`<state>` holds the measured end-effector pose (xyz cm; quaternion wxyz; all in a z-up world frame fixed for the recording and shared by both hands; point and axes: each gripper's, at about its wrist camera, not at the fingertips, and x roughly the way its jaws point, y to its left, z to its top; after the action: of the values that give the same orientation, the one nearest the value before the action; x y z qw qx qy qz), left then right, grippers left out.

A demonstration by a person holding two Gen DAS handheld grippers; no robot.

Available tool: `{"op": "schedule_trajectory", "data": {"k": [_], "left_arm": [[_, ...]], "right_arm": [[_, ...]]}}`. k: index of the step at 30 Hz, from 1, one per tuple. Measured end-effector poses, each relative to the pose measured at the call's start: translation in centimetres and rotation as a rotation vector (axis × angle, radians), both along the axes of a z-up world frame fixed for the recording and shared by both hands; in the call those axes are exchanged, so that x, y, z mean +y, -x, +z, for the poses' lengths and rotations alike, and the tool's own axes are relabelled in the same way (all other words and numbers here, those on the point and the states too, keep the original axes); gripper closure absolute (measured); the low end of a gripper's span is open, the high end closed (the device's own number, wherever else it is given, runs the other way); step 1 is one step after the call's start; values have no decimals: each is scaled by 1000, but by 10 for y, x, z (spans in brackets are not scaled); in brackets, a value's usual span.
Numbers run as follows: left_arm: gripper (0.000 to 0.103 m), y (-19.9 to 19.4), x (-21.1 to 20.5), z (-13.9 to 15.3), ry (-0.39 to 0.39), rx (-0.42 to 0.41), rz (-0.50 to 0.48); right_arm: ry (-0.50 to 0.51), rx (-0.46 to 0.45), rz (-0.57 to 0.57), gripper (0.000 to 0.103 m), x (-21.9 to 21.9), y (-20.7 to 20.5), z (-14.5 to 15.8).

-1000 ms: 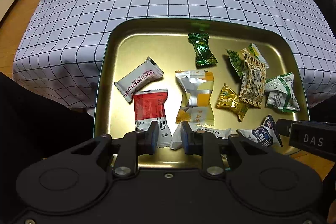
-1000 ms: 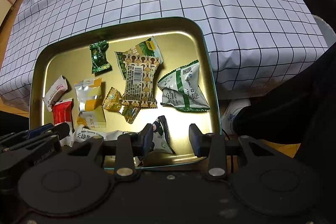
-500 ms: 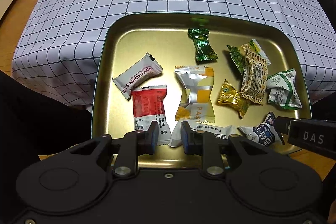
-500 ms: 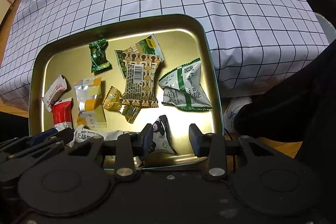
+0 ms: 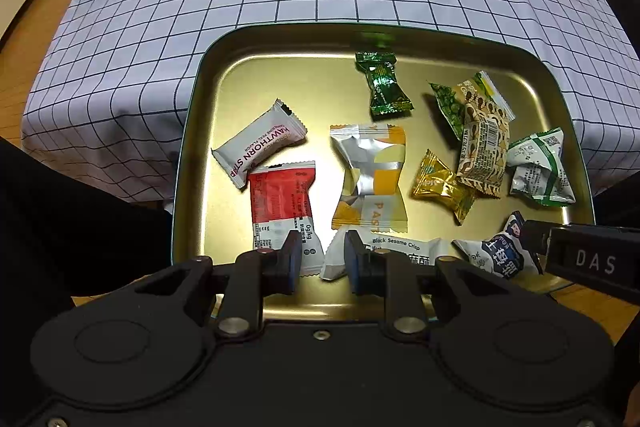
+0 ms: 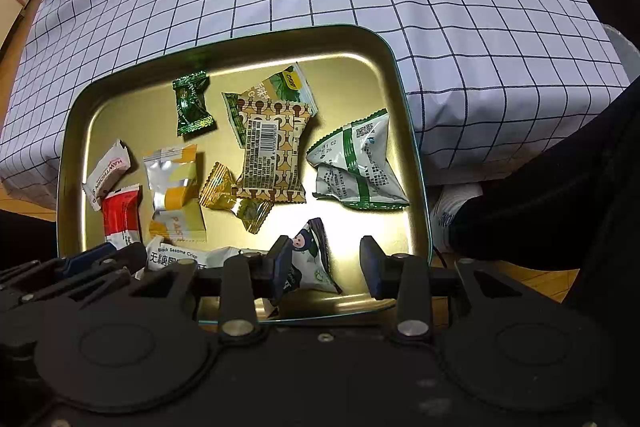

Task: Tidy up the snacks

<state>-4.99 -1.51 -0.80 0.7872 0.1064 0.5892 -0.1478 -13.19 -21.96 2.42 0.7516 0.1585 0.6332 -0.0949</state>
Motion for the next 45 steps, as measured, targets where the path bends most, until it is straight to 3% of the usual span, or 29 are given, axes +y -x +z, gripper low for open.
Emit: {"op": "schedule_trajectory", "data": {"k": [45], "left_arm": [[70,1,0,-1,-1,2,-25]], "right_arm": [[-2,12,28,63,-1,-1,-4]]}}
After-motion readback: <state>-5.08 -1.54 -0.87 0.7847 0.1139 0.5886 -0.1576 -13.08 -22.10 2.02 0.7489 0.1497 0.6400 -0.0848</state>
